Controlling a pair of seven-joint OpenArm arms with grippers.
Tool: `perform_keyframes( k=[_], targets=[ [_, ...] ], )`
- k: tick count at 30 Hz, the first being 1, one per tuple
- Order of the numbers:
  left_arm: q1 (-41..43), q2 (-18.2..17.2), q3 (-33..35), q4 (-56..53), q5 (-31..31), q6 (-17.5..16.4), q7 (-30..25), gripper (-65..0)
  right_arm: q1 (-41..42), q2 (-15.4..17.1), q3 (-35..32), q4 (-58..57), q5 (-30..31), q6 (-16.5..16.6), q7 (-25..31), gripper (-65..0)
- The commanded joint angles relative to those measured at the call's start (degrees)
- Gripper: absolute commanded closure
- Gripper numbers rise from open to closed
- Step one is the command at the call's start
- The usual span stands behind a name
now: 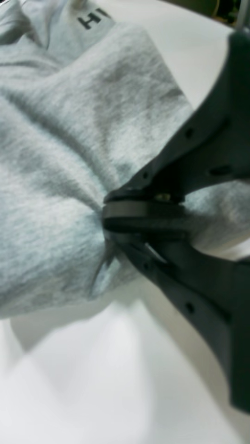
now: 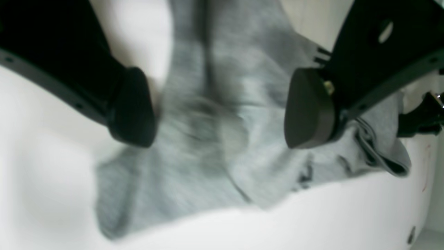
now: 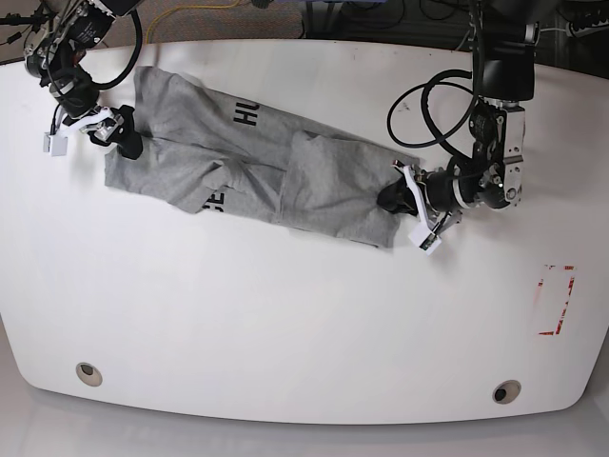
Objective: Fold the T-shirt properly
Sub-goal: 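Pull the shirt ends apart with both grippers to straighten the bundle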
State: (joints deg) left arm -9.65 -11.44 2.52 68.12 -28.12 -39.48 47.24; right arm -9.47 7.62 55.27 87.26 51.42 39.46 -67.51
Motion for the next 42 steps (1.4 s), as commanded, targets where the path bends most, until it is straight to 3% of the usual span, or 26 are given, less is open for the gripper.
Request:
perform_keyframes(
  k=[1, 11, 16, 25, 35, 38, 42],
  targets=[
    [0.1, -3.0, -0.1, -1.6, 9.0, 2.9, 6.8, -4.3, 0.4, 1.3, 0.3, -0.5, 2.0, 0.5, 1.4, -54.7],
    [0.0, -5.5, -0.1, -1.2, 8.8, 2.8, 6.8, -4.3, 0.3, 1.1, -2.3, -0.7, 2.0, 0.5, 1.4, -54.7],
    [0.2, -5.7, -0.1, -1.1, 8.8, 1.6, 6.9, -4.3, -0.9, -1.2, -7.7, -0.7, 2.0, 0.5, 1.6, -54.7],
    [0.3, -5.7, -0.3, -1.2, 8.8, 0.0, 7.0, -4.3, -1.1, -6.3, -9.3, -0.7, -2.9, 0.5, 3.5, -54.7],
    [0.4, -5.9, -2.1, -1.3, 8.9, 0.0, 7.1, -4.3, -0.2, -7.4, -13.6, -0.6, -6.1, 0.5, 4.3, -54.1],
    [0.4, -6.7, -2.1, -1.1, 8.9, 0.0, 7.1, -4.3, 1.0, -7.4, -13.6, -0.7, -6.4, 0.5, 5.1, -47.4],
    [0.4, -6.8, -2.1, -1.3, 8.9, 0.0, 7.1, -4.3, 1.4, -7.3, -13.8, -0.7, -8.4, 0.5, 6.6, -33.3]
  ],
)
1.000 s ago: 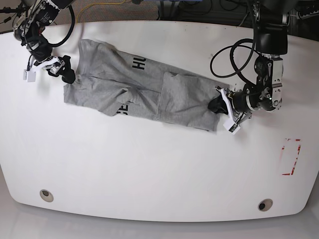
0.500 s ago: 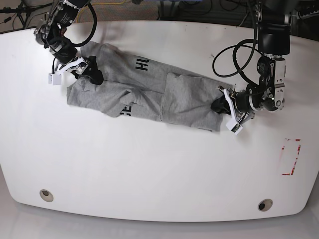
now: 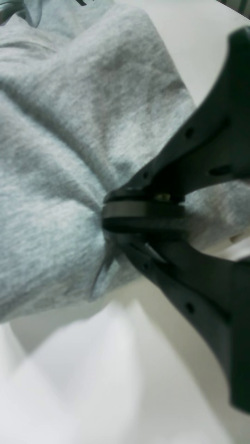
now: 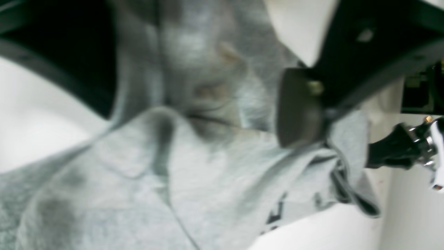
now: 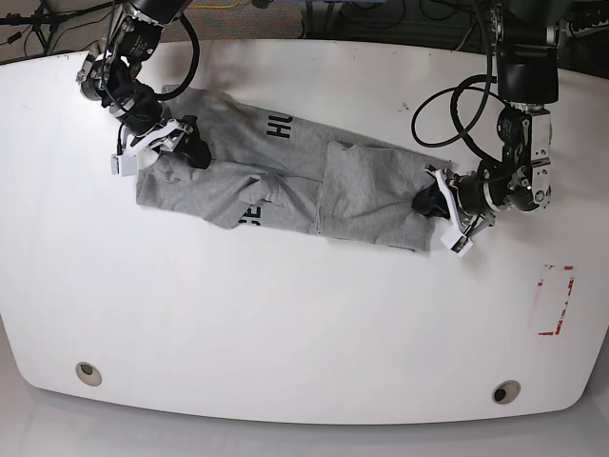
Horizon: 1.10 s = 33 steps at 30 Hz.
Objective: Fold the T-shirt properly
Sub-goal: 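Pull the shirt ends apart with both grippers to straighten the bundle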
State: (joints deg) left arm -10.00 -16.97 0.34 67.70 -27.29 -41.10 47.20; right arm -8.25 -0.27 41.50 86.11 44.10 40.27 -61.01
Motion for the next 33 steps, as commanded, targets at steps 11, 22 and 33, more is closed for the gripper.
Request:
perform_keyframes(
  k=[11, 22, 33],
  targets=[
    [0.8, -1.3, 0.2, -0.9, 8.3, 1.6, 7.2, -4.3, 4.9, 0.3, 0.0, 0.4, -10.1, -0.3, 0.2, -27.6],
    [0.8, -1.2, 0.3, -0.8, 8.3, 1.6, 7.2, -4.3, 5.7, 0.3, -3.2, 0.4, -10.5, -0.3, 0.5, -24.4],
    [0.8, -1.1, 0.3, -0.9, 8.3, 1.9, 7.2, -4.3, 5.6, 0.3, -5.9, 0.7, -10.6, -0.3, 0.6, 0.0]
  ],
)
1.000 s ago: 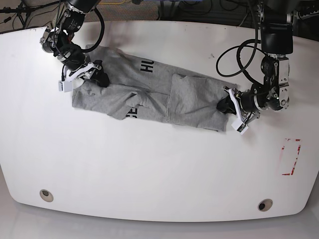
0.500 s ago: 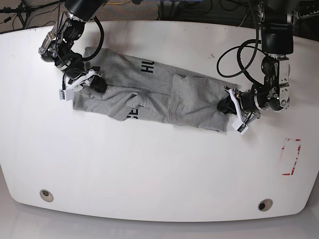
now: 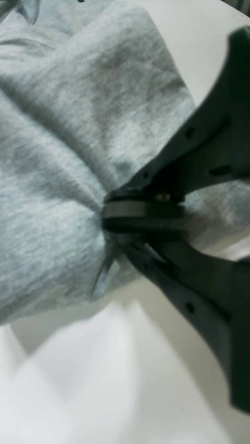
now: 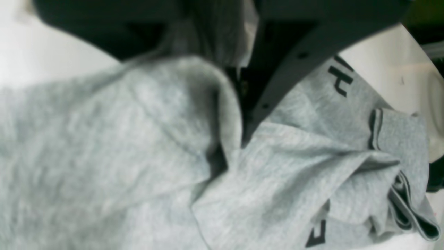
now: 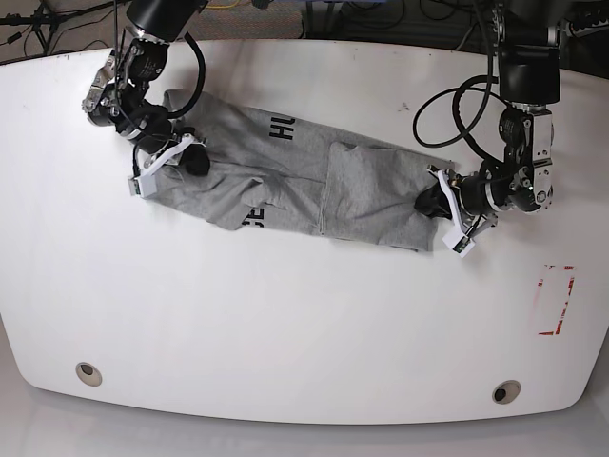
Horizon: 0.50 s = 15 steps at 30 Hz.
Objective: Fold the T-shirt properly
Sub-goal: 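Pull the shirt ends apart with both grippers to straighten the bundle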
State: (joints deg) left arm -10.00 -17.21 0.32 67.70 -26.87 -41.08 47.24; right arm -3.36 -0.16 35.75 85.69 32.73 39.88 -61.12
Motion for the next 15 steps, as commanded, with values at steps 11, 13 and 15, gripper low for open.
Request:
perform_keyframes(
  k=[11, 13, 15],
  targets=[
    [0.8, 0.4, 0.3, -0.8, 7.9, 2.1, 9.3, -4.3, -1.9, 0.4, -3.0, 12.3, -3.6, -9.5, 0.7, 0.0],
    [0.8, 0.9, 0.3, -0.8, 8.0, 2.4, 9.3, -4.3, -2.1, 0.3, -4.9, 16.0, -5.8, -10.9, 0.6, 0.0],
    [0.8, 1.3, 0.3, -0.9, 8.2, 4.3, 9.3, -4.3, -3.0, 0.3, -6.7, 19.1, -7.5, -12.1, 0.5, 0.0]
  ],
)
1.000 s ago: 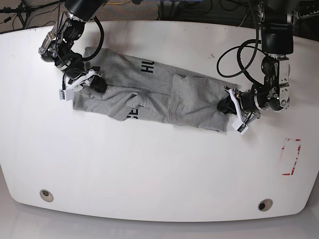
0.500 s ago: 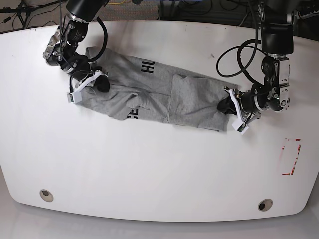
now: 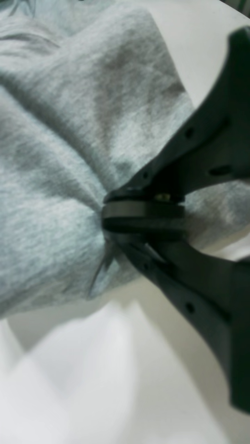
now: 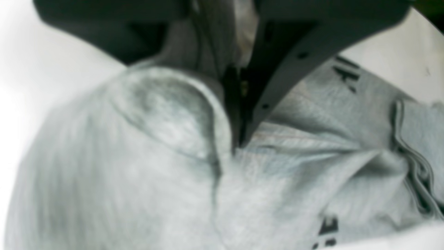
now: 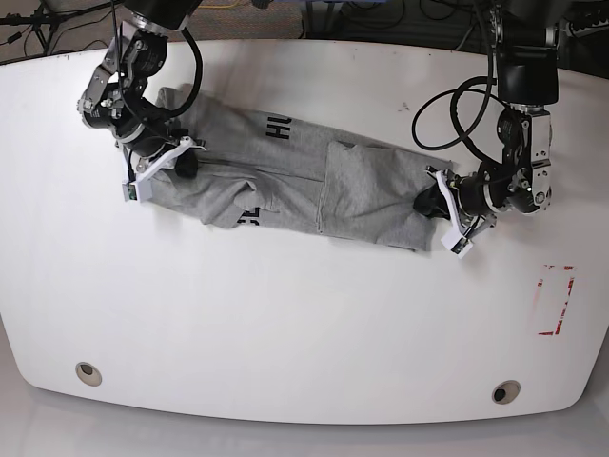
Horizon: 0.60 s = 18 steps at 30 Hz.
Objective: Fold the T-shirt properly
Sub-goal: 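Pull the shirt ends apart with both grippers to straighten the bundle, then bring both grippers together, folding the shirt ends onto each other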
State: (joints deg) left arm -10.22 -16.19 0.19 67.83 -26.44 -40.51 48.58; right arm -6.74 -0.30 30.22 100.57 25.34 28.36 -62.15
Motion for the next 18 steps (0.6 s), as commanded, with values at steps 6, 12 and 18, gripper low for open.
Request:
perform_keyframes(
  k=[6, 12, 18],
  targets=[
    [1.0, 2.9, 0.5, -1.2, 10.0, 8.7, 8.0, -4.3, -0.4, 0.4, -7.7, 11.3, -1.9, -2.0, 1.4, 0.0],
    [0.9, 5.9, 0.5, -1.3, 12.2, 9.2, 8.0, -4.3, -0.1, 0.5, -16.1, 13.9, -1.9, -5.0, 1.4, 0.0],
    [0.9, 9.8, 0.6, -1.2, 16.5, 9.2, 8.7, -4.3, 3.4, 0.3, -24.7, 13.8, -1.9, -7.3, 1.4, 0.0]
  ],
)
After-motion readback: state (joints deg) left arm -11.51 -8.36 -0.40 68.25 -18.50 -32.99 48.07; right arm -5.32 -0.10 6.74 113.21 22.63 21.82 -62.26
